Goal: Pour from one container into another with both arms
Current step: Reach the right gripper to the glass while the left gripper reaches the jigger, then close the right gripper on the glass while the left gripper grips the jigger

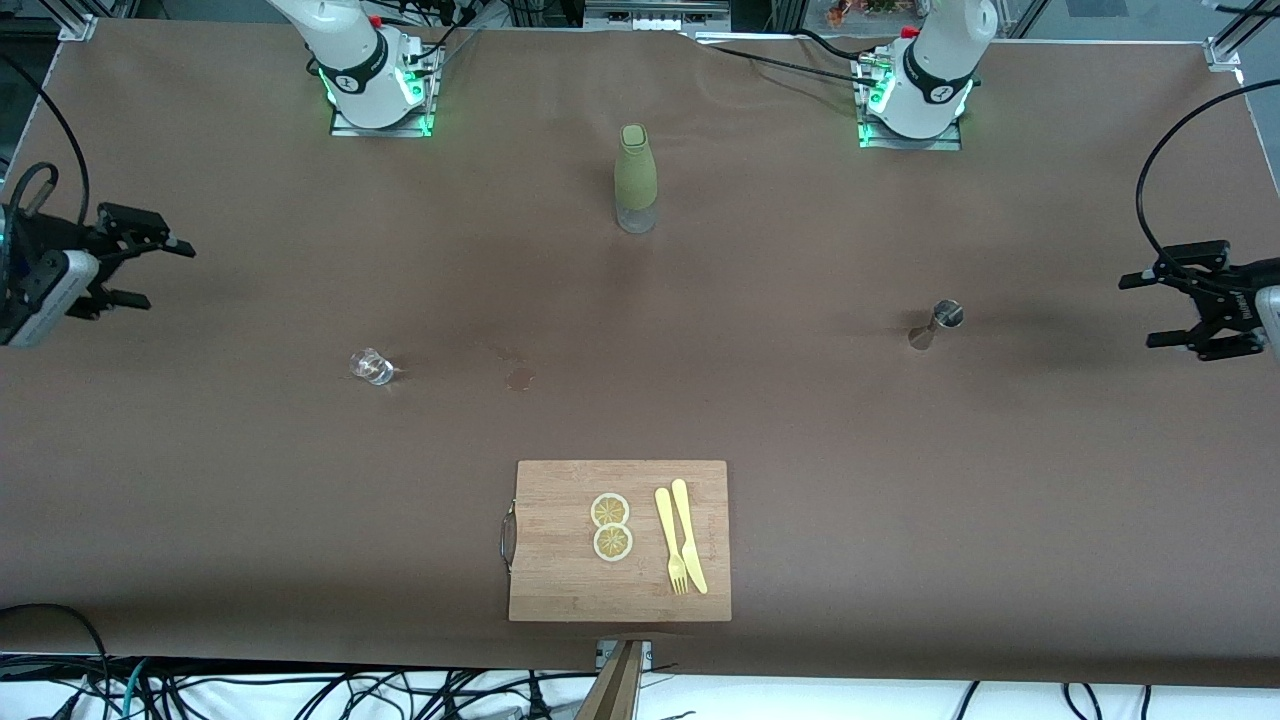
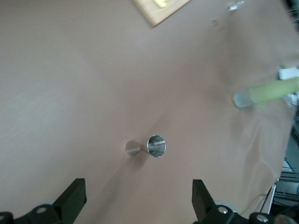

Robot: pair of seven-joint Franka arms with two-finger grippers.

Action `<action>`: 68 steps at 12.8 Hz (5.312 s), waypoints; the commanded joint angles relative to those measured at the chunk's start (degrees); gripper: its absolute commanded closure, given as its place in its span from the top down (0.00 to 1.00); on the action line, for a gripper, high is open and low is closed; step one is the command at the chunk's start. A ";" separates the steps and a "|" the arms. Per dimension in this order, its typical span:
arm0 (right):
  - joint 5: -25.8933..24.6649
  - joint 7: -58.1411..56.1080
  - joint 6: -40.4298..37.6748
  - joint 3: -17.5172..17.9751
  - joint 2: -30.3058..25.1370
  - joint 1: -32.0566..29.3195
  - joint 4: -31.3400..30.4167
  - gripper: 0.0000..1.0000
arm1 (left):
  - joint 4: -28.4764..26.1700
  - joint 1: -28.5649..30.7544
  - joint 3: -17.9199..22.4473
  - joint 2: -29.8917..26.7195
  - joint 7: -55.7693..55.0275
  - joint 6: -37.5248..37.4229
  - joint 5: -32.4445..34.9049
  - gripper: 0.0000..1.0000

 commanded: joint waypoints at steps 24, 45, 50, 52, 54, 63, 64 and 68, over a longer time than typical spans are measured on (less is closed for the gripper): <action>57.39 -91.13 -2.65 0.83 40.16 -3.73 -3.91 1.00 | -19.28 3.90 1.47 24.68 81.21 -6.46 -31.65 1.00; 57.40 -85.35 -3.36 2.77 38.51 -2.85 -3.82 0.25 | -20.07 1.09 -2.41 27.23 84.91 -4.88 -35.97 0.95; 56.61 -77.97 -2.92 5.66 30.35 -2.77 -6.62 0.24 | -20.07 1.09 -2.41 27.58 86.67 -4.88 -35.70 0.70; 56.35 -75.24 -2.22 6.80 27.09 -2.59 -8.12 0.24 | -20.07 1.09 -2.32 27.58 86.67 -4.88 -35.61 0.68; 56.26 -73.04 -0.65 8.03 24.45 -2.50 -9.61 0.24 | -20.07 1.09 -2.24 28.02 86.76 -4.96 -35.53 0.69; 56.26 -63.72 7.45 15.42 17.76 -2.24 -10.59 0.24 | -19.81 1.26 -2.06 28.02 86.76 -5.05 -35.61 0.00; 56.26 -63.63 8.15 15.77 17.76 -2.24 -10.59 0.25 | -19.46 1.26 -2.06 28.02 86.85 -5.05 -35.53 0.00; 56.35 -61.62 11.58 17.79 16.44 -2.24 -10.59 0.25 | -17.79 -1.53 -2.67 26.53 84.40 -5.23 -37.45 0.00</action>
